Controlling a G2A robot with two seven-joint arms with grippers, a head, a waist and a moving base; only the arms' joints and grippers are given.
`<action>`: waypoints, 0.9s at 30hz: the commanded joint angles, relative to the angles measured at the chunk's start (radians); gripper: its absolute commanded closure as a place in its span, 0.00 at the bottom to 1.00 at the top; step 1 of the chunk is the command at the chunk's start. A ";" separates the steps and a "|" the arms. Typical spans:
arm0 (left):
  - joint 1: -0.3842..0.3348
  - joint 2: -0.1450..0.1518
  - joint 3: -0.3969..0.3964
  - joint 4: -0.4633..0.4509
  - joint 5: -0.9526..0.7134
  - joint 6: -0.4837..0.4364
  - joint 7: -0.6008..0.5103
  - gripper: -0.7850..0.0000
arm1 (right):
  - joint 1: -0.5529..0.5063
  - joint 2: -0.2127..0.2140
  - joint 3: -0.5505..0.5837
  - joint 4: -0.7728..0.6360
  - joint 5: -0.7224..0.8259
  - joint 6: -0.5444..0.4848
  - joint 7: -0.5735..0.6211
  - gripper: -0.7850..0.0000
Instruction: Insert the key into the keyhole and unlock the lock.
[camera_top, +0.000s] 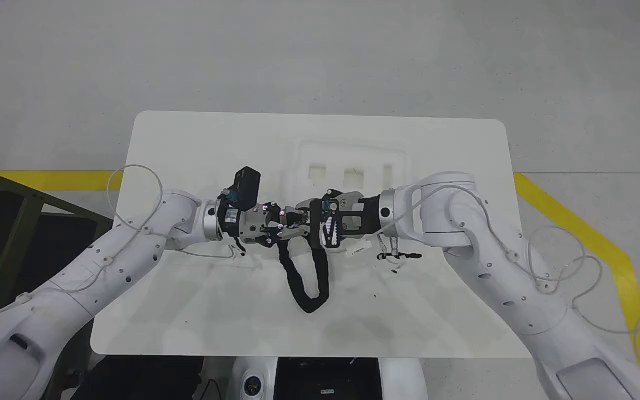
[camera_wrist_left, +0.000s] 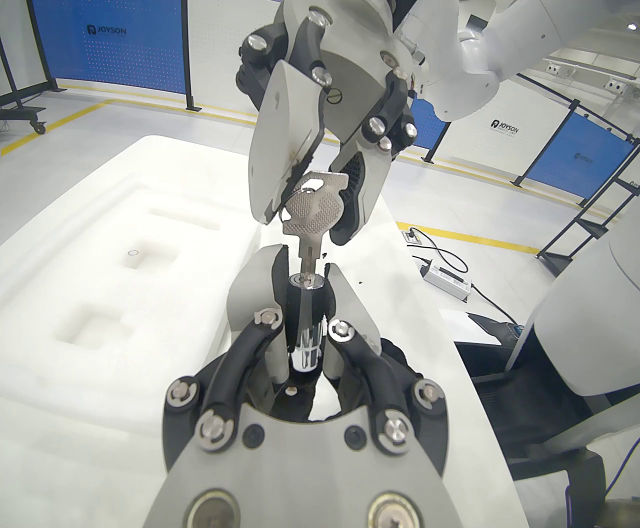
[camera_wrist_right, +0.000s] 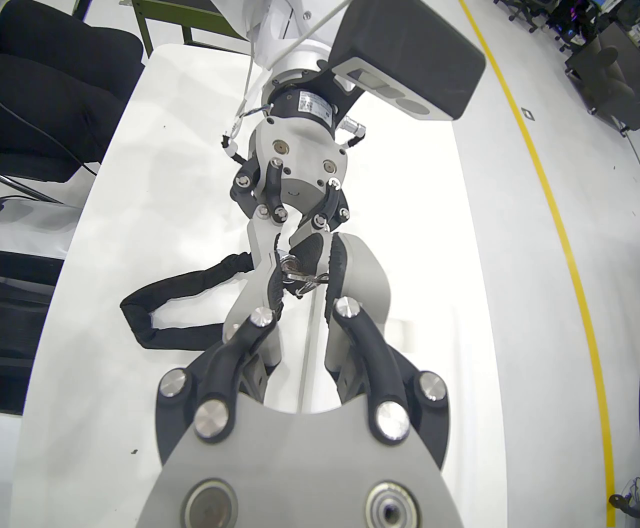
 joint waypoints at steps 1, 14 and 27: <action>-0.001 0.000 0.001 0.001 0.002 0.000 0.002 1.00 | 0.004 0.000 -0.004 -0.006 0.025 0.015 0.042 1.00; -0.007 0.002 0.008 0.002 0.012 0.000 0.012 1.00 | 0.018 0.010 0.017 -0.056 0.101 0.025 0.134 0.00; -0.012 0.003 0.015 -0.002 0.016 0.000 0.018 1.00 | 0.028 0.010 0.019 -0.002 -0.085 -0.088 -0.085 0.71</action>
